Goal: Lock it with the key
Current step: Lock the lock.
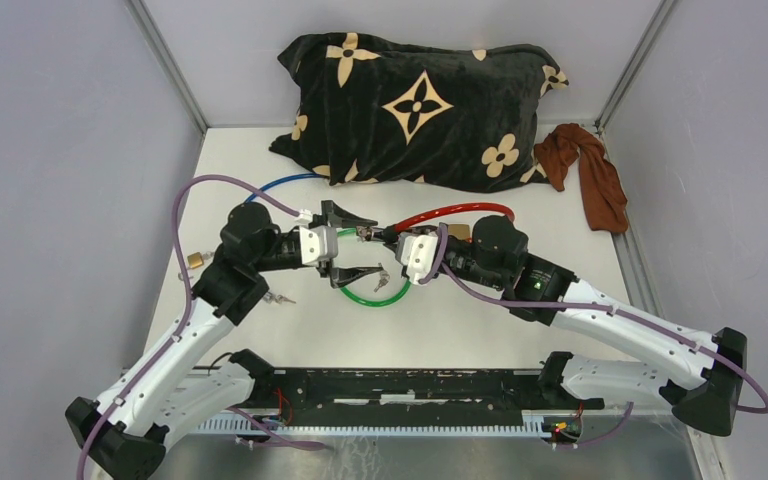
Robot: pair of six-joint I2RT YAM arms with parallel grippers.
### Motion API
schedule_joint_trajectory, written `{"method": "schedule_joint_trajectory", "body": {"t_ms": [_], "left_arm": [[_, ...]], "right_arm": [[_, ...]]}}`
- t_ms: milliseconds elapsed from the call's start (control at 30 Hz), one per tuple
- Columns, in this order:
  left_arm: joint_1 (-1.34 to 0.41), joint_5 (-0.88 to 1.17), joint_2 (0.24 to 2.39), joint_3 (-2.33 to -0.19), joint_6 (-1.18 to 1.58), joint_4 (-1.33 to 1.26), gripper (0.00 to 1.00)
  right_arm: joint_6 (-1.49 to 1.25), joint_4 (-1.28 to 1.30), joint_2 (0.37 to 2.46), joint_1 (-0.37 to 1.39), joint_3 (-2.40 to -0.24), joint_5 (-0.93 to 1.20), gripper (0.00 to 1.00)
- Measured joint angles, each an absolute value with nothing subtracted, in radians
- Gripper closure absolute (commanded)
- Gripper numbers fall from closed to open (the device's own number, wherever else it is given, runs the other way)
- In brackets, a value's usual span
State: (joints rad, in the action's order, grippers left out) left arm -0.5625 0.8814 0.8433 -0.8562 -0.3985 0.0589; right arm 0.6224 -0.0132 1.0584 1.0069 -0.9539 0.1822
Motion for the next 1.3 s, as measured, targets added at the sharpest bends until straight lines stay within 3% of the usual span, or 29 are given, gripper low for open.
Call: {"method": "schedule_joint_trajectory", "body": {"t_ms": [167, 333, 600, 667, 733, 933, 967, 1100, 1300], "left_arm": [[-0.562, 0.85, 0.867, -0.844, -0.415, 0.004, 0.16], [-0.562, 0.844, 0.884, -0.844, -0.383, -0.052, 0.26], [-0.562, 0.821, 0.884, -0.844, -0.33, -0.138, 0.6], [-0.563, 0.831, 0.884, -0.844, -0.326, -0.138, 0.74], [-0.564, 0.847, 0.883, -0.844, -0.319, -0.137, 0.96], [-0.564, 0.85, 0.88, -0.844, -0.302, -0.136, 0.98], [-0.564, 0.848, 0.879, -0.844, -0.301, -0.136, 0.98], [-0.567, 0.826, 0.876, -0.843, -0.302, -0.128, 0.98], [-0.572, 0.728, 0.861, -0.81, -0.335, -0.096, 0.98]], "right_arm": [[0.623, -0.014, 1.058, 1.007, -0.962, 0.189, 1.0], [0.625, -0.014, 1.058, 1.007, -0.962, 0.191, 1.0], [0.625, -0.014, 1.058, 1.007, -0.963, 0.192, 1.0], [0.625, -0.014, 1.058, 1.006, -0.965, 0.191, 1.0], [0.626, -0.013, 1.058, 1.006, -0.967, 0.191, 1.0], [0.632, -0.012, 1.058, 1.006, -0.969, 0.193, 1.0], [0.631, -0.012, 1.058, 1.006, -0.969, 0.193, 0.97], [0.629, -0.002, 1.056, 1.006, -0.97, 0.191, 0.64], [0.62, 0.132, 1.029, 1.006, -0.997, 0.192, 0.47]]}}
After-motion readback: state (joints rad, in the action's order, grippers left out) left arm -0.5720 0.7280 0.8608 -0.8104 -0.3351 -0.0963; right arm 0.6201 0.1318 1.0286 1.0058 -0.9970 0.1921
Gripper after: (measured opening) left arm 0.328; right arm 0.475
